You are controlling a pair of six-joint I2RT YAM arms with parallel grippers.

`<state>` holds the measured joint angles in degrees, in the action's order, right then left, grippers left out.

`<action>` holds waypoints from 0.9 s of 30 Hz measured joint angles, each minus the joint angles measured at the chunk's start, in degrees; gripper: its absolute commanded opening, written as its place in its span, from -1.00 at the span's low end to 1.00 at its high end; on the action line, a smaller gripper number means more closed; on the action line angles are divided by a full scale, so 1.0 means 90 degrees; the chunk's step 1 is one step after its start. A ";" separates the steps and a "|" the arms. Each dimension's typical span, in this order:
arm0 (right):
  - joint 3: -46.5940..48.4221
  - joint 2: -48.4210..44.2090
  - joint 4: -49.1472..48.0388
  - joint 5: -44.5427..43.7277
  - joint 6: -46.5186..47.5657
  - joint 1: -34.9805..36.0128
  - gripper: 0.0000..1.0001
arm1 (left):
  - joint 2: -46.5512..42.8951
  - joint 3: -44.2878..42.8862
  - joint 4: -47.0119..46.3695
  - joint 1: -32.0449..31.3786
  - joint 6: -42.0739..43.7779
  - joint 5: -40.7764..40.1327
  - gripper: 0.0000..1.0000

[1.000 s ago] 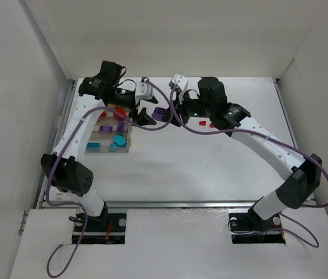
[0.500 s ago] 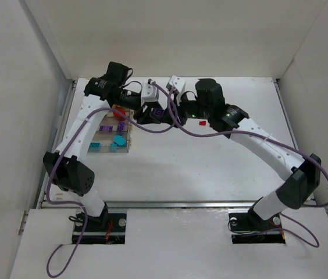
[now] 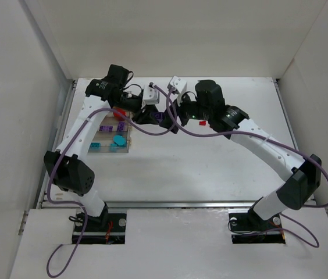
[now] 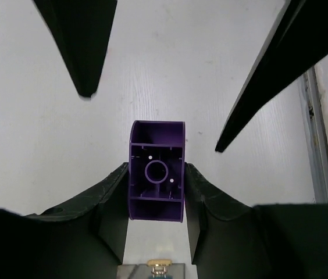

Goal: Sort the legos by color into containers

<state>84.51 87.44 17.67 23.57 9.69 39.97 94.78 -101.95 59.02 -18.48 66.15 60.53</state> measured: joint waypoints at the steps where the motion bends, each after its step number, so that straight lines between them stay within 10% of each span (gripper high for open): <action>1: 0.0000 0.0000 0.0010 -0.0148 -0.0109 0.0000 1.00 | 0.0000 0.0092 -0.0034 0.0041 -0.0007 -0.0078 -1.00; 15: -0.0121 0.0000 0.0117 -0.1649 -0.0797 0.0015 1.00 | -0.0015 0.2924 -0.2708 0.2948 -0.1309 -0.1875 -1.00; 22: -0.0121 0.0049 0.0143 -0.1673 -0.0850 0.0015 1.00 | -0.0012 0.3155 -0.3818 0.3373 -0.1523 -0.2786 -1.00; 27: -0.0121 0.0100 0.0185 -0.1768 -0.0896 -0.0034 1.00 | 0.0097 0.3152 -0.4175 0.3483 -0.1523 -0.3143 -0.64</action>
<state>83.42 88.33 19.33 7.66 1.63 39.66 95.66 -73.58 21.45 12.86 52.45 32.25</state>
